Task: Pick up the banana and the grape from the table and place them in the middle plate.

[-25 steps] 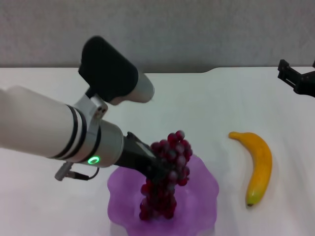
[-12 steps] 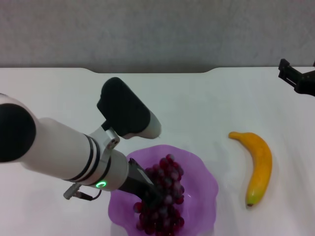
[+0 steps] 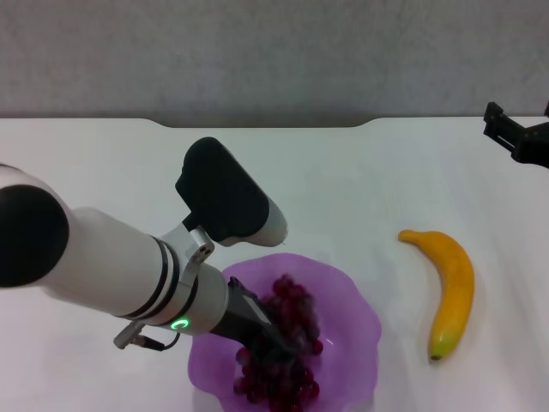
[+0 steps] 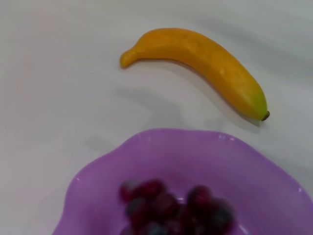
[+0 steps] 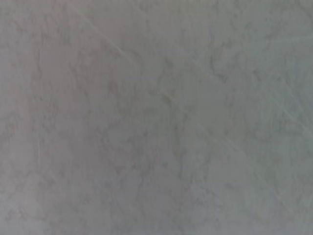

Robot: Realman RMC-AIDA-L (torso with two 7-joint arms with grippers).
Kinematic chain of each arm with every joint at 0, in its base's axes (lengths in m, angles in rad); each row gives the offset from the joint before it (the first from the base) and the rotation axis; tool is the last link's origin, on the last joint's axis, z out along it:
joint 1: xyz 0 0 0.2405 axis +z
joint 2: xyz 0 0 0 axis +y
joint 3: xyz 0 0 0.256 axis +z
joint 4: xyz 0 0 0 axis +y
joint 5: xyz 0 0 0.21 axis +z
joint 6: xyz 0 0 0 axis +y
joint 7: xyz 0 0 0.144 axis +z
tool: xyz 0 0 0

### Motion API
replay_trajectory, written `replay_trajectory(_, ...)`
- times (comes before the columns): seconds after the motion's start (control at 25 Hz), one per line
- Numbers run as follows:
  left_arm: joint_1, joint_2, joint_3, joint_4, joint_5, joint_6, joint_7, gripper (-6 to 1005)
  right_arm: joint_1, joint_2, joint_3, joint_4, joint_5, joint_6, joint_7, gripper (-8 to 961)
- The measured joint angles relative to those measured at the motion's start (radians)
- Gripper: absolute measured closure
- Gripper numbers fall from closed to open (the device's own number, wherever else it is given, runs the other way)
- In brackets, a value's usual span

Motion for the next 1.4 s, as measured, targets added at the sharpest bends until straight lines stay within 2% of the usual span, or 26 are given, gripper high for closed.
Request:
replay_trajectory(0.2,0.005,0.001,-0.012,-0.029,0.001,-0.002,-0.002,463,0.000,0.000,0.000,0.000,0.000,0.000,0.000,85)
replay_trajectory(0.32,0.026,0.004,-0.032,-0.082,0.010,-0.002,-0.001,224,0.000,0.000,0.000,0.001,0.000,0.000,0.000,85)
replay_trajectory(0.52,0.102,0.002,-0.106,-0.216,0.072,0.023,0.011,105,0.000,0.000,-0.003,0.001,0.000,0.000,0.000,85)
replay_trajectory(0.6,0.114,0.001,-0.123,-0.232,0.077,0.039,0.014,105,0.000,0.000,-0.003,0.000,0.000,0.000,0.000,86)
replay_trajectory(0.64,0.140,0.001,-0.161,-0.255,0.079,0.102,0.025,105,0.000,0.000,-0.003,0.000,0.000,0.000,0.000,86)
replay_trajectory(0.76,0.160,0.001,-0.186,-0.260,0.079,0.166,0.030,106,0.000,0.000,-0.003,0.000,0.000,0.000,0.000,86)
replay_trajectory(0.92,0.209,0.000,-0.243,-0.246,0.080,0.349,0.030,106,0.003,0.000,-0.003,0.000,0.000,0.000,0.000,86)
replay_trajectory(1.0,0.223,0.000,-0.300,-0.217,0.083,0.446,0.030,106,0.005,0.000,-0.003,0.003,0.000,0.000,0.000,86)
replay_trajectory(1.28,0.233,0.001,-0.389,-0.120,0.086,0.602,0.034,105,0.020,0.000,-0.003,0.023,0.004,0.000,0.000,85)
replay_trajectory(1.32,0.233,0.001,-0.420,-0.078,0.087,0.659,0.046,105,0.021,0.000,-0.003,0.025,0.005,0.000,0.001,85)
replay_trajectory(1.4,0.234,0.001,-0.443,-0.053,0.086,0.674,0.055,105,0.023,0.000,-0.003,0.029,0.006,0.000,0.003,86)
